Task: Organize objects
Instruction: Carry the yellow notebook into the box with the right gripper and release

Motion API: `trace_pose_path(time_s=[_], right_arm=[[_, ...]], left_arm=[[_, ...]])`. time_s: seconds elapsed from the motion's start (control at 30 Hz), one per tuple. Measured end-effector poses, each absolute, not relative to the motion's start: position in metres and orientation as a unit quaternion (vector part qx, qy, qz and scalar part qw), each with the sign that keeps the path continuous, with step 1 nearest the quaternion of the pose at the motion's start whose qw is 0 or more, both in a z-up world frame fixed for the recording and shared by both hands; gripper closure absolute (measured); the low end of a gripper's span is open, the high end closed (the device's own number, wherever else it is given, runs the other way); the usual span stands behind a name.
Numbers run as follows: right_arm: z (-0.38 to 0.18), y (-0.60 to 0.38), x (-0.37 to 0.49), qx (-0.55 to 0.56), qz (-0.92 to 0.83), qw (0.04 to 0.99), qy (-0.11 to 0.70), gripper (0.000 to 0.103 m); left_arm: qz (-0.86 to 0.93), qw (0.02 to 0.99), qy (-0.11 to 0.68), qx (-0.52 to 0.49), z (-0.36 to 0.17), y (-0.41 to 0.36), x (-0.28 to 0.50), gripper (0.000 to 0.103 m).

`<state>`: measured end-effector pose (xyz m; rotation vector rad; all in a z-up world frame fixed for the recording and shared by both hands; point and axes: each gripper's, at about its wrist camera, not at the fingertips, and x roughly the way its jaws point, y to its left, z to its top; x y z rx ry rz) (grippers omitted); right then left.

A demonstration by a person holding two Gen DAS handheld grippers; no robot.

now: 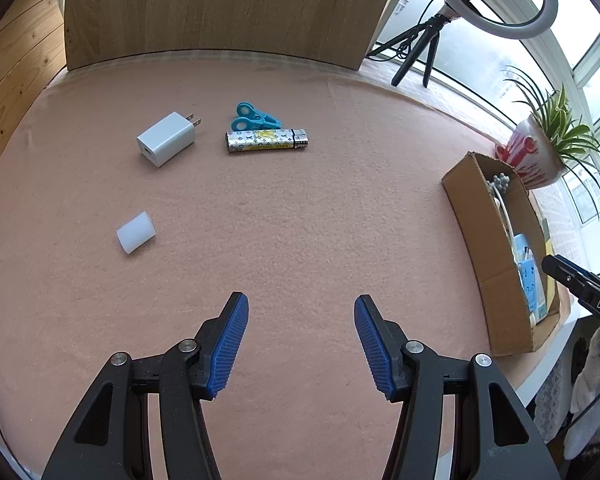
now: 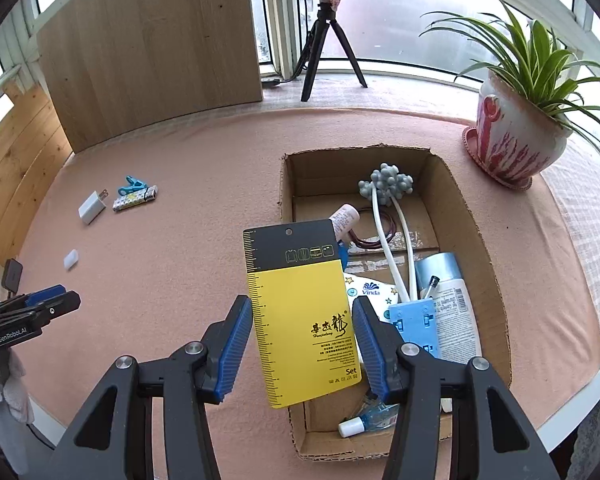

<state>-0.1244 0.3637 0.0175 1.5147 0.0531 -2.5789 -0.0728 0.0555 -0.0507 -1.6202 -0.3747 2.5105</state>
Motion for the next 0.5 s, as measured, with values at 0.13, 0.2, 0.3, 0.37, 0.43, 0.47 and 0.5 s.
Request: trace_pose_path(time_s=[0.13, 0.2, 0.3, 0.37, 0.43, 0.47, 0.5], right_arm=[[0.016, 0.381, -0.127, 0.507, -0.86, 0.053, 0.009, 0.056], [0.015, 0.386, -0.128, 0.508, -0.86, 0.045, 0.005, 0.056], [0.013, 0.392, -0.128, 0.511, -0.859, 0.036, -0.001, 0.055], [0.012, 0.394, -0.127, 0.512, -0.859, 0.033, -0.005, 0.055], [0.013, 0.395, -0.127, 0.509, -0.861, 0.029, -0.005, 0.054], [0.013, 0.395, -0.127, 0.51, -0.86, 0.028, -0.004, 0.051], [0.013, 0.395, -0.127, 0.51, -0.86, 0.026, -0.005, 0.049]], left_arm=[[0.832, 0.068, -0.122, -0.537, -0.05, 0.056, -0.078, 0.044], [0.832, 0.068, -0.119, -0.537, -0.049, 0.057, -0.08, 0.044], [0.834, 0.068, -0.115, -0.535, -0.048, 0.056, -0.086, 0.044], [0.835, 0.068, -0.111, -0.534, -0.046, 0.056, -0.091, 0.044], [0.836, 0.069, -0.108, -0.533, -0.044, 0.055, -0.096, 0.044], [0.837, 0.069, -0.105, -0.532, -0.043, 0.055, -0.099, 0.044], [0.838, 0.069, -0.102, -0.531, -0.042, 0.054, -0.101, 0.044]])
